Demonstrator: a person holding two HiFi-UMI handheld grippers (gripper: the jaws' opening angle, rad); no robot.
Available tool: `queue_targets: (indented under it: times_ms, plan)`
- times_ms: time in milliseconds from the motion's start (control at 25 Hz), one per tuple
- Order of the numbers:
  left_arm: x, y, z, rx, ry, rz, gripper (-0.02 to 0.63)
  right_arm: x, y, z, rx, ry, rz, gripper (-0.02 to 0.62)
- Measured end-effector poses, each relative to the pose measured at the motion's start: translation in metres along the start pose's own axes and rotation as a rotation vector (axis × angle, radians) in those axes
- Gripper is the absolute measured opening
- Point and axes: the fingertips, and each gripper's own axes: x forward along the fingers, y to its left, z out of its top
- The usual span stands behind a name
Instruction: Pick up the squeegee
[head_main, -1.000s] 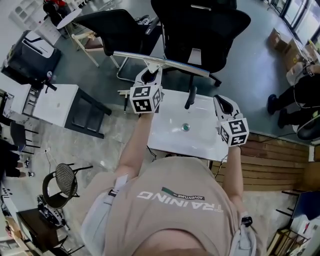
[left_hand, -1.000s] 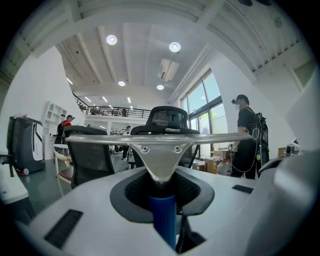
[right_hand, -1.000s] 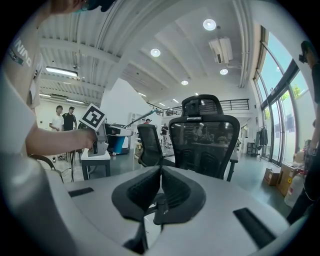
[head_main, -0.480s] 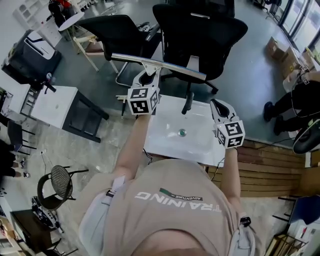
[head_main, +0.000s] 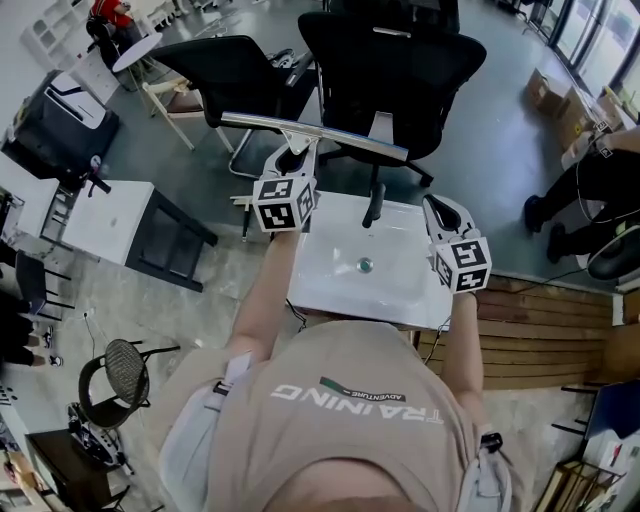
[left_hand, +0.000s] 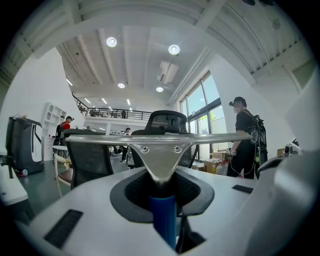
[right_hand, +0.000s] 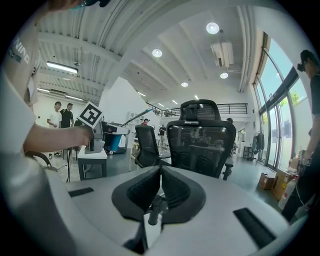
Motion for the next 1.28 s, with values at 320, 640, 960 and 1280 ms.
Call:
queue_targets:
  times_ms: [320, 640, 960, 1280]
  plan:
    - [0.002, -0.003, -0.002, 0.000, -0.002, -0.017, 0.097, 0.002, -0.011, 0.012, 0.019, -0.027, -0.084, 0.035]
    - [0.007, -0.001, -0.003, 0.003, 0.002, -0.025, 0.097, 0.001, -0.013, 0.015, 0.045, -0.038, -0.108, 0.035]
    - [0.014, -0.007, -0.005, 0.001, 0.004, -0.056, 0.097, -0.007, -0.018, 0.007, 0.060, -0.025, -0.134, 0.035]
    - [0.020, -0.013, -0.006, -0.007, 0.008, -0.089, 0.097, -0.012, -0.021, -0.002, 0.065, -0.001, -0.158, 0.035]
